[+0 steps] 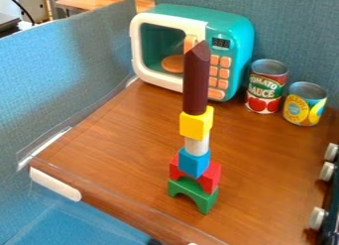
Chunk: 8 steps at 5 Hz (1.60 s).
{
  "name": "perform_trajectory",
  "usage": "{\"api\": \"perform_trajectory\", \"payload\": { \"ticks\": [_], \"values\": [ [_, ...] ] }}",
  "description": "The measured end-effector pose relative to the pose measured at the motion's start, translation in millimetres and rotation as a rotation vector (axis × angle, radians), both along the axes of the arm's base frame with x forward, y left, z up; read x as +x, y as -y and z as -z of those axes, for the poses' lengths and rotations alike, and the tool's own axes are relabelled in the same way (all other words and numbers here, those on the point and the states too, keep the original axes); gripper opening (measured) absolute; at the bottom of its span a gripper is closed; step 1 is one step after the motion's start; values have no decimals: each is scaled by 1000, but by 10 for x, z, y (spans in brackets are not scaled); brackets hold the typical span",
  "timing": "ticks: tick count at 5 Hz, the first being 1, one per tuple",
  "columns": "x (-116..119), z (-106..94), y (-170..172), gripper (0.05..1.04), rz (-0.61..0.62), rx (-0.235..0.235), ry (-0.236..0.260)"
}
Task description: Remove the top to the left of the table
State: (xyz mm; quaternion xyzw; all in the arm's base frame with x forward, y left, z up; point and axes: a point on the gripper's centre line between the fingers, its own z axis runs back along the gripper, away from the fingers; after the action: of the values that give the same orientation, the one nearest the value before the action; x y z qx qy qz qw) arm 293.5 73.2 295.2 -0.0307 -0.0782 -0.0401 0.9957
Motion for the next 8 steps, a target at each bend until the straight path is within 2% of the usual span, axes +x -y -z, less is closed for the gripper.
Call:
{"api": "perform_trajectory", "payload": {
  "ticks": [1, 2, 3, 4, 6, 8],
  "values": [
    [7, 225, 230, 1001, 97, 11, -48],
    [34, 427, 509, 1001, 183, 56, -93],
    [65, 495, 624, 1001, 204, 90, -90],
    [73, 495, 684, 1001, 209, 87, -85],
    [-38, 569, 593, 1001, 164, 113, -169],
    [-127, 799, 486, 1001, 135, 122, -238]
  ]
}}
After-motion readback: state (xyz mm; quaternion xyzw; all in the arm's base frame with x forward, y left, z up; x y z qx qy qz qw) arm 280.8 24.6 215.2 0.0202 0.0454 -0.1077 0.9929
